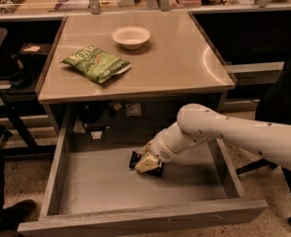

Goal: Pick rxbar chocolate from top drawer and place on counter

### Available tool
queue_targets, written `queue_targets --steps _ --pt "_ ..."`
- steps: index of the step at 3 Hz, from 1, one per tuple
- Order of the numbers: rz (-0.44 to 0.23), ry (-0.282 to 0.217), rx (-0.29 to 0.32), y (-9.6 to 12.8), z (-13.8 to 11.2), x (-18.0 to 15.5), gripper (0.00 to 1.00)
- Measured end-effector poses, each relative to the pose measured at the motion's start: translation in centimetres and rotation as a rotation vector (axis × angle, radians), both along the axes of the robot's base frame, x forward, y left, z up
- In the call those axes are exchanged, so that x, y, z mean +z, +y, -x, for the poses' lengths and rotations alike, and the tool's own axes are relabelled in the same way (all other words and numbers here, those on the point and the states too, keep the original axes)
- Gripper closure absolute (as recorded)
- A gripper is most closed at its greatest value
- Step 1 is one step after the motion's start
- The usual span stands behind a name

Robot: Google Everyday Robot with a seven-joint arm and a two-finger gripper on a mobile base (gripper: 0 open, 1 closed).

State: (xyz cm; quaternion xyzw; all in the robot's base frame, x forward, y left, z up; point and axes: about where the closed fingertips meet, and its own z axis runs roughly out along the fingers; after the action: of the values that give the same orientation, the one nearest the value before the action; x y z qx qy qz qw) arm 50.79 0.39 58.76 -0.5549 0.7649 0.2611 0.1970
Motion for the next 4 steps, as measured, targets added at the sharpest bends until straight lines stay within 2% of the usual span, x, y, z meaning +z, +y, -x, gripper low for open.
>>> queue_targets --steps 1,2,3,4 --pt "0.0 0.0 0.0 0.0 0.0 0.0 1.0" --pt "0.0 0.0 0.0 0.0 0.0 0.8 1.0" --pt "-0.002 0.022 -0.041 -0.5 -1.0 3.6 1.0" --pt "0.0 0.021 -0.065 -1.3 -1.6 6.5 1.0"
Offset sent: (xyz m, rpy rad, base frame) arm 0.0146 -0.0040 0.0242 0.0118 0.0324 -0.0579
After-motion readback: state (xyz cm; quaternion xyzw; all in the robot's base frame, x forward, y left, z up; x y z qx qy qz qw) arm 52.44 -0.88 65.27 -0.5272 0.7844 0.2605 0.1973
